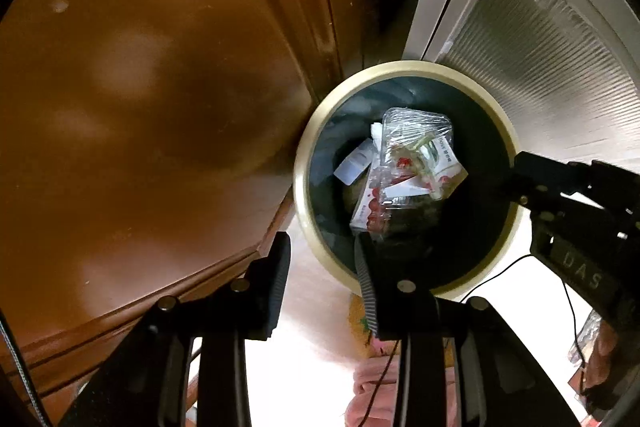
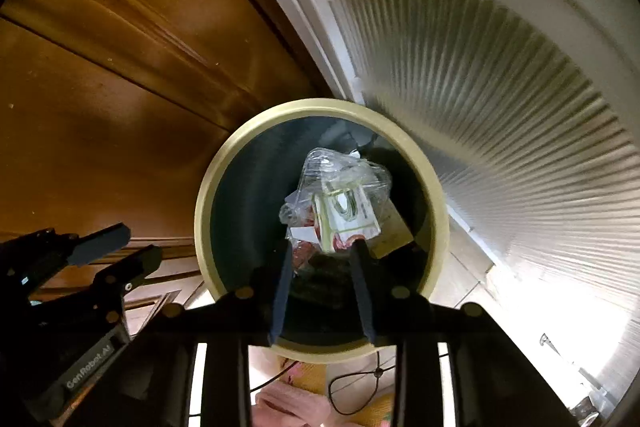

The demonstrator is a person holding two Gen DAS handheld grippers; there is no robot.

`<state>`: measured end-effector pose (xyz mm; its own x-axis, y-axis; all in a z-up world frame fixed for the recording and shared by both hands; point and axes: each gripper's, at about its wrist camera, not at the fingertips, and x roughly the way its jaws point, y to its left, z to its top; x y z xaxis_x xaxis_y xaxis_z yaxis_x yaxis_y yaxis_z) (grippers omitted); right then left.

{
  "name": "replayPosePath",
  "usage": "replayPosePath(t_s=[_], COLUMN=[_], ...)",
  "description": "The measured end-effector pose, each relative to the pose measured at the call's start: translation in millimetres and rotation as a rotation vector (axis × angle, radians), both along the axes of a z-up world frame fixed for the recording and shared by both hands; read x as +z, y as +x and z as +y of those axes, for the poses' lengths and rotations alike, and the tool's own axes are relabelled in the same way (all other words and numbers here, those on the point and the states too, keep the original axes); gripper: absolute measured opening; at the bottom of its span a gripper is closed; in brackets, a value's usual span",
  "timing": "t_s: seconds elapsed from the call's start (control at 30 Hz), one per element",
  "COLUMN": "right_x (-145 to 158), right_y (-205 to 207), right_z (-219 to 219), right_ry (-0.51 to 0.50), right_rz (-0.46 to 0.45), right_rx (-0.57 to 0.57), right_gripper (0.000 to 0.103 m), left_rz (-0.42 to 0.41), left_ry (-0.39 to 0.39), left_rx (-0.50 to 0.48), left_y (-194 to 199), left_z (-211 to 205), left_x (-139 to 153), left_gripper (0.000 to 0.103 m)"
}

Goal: Collect trash
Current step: 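Open both grippers to drop the clamshell and snack bag into the bin, then raise both tools back up toward the counter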

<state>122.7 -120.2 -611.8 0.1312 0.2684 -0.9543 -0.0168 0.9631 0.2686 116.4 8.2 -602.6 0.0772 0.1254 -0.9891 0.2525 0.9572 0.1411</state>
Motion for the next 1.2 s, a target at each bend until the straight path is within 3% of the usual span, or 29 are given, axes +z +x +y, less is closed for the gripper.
replayPosePath(t_s=[0.23, 0.47, 0.73, 0.97, 1.07, 1.2], right_x=[28.8, 96.9, 230.1, 347.5, 393.8, 449.7], right_y=[-6.2, -29.2, -60.5, -79.9, -85.7, -88.9], right_z=[4.5, 1.6, -1.6, -7.8, -12.8, -23.1], right_ry=[-0.03, -0.016, 0.003, 0.028, 0.037, 0.047], right_rz=[-0.027, -0.043, -0.124, -0.236, -0.295, -0.368], right_rx=[0.032, 0.044, 0.075, 0.115, 0.138, 0.133], right_gripper=[0.03, 0.03, 0.03, 0.031, 0.031, 0.031], left_rz=[-0.022, -0.057, -0.129, -0.264, -0.328, -0.418], left_ry=[0.003, -0.023, -0.064, -0.09, -0.093, -0.094], left_rx=[0.0, 0.005, 0.003, -0.037, -0.069, -0.105], left_y=[-6.2, -20.8, -46.7, -72.9, -78.5, -83.7], left_z=[-8.0, -14.6, -19.7, -26.7, -31.2, -39.0], left_x=[24.8, 101.5, 230.5, 359.8, 403.6, 460.3], left_gripper=[0.032, 0.032, 0.034, 0.043, 0.05, 0.052])
